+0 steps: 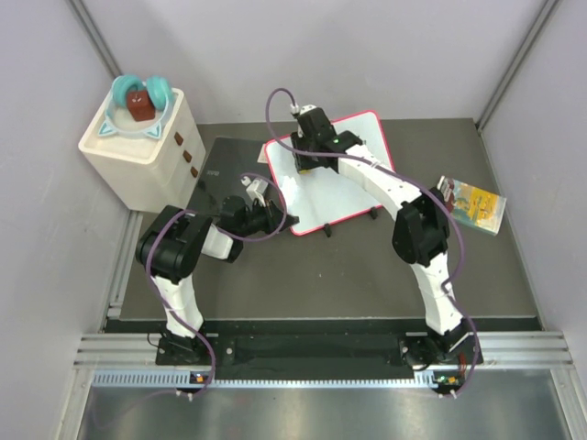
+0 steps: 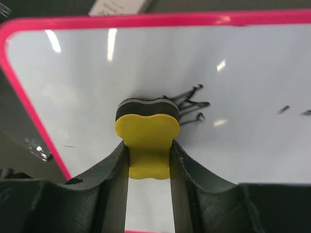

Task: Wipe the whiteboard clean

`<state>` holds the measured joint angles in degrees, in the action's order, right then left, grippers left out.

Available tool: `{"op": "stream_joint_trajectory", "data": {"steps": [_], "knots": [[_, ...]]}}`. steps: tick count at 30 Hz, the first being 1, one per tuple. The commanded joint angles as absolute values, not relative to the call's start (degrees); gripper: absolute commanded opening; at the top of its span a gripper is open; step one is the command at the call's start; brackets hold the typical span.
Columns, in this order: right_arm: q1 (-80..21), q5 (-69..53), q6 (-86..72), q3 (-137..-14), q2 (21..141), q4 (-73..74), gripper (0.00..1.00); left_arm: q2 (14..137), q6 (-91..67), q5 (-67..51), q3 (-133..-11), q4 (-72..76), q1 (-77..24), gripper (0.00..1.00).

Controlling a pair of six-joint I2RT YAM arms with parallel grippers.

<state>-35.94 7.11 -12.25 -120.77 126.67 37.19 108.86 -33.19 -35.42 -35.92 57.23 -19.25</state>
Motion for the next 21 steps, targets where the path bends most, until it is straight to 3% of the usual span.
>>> {"op": "stream_joint_trajectory", "data": {"steps": [1,11,21], "knots": [[-36.4,5.6,-16.5,-117.7,127.4,24.9,0.00,109.2,-22.8,-29.9,-35.7,50.8,-22.1,0.00],[-34.7,20.8,-16.2,-119.5,127.3,26.5,0.00,108.4,-22.3,-29.1,-35.2,50.9,-22.6,0.00],[-27.4,18.1,-19.9,-120.9,128.9,35.2,0.00,108.4,-22.1,-28.8,-35.2,50.9,-22.7,0.00]]}}
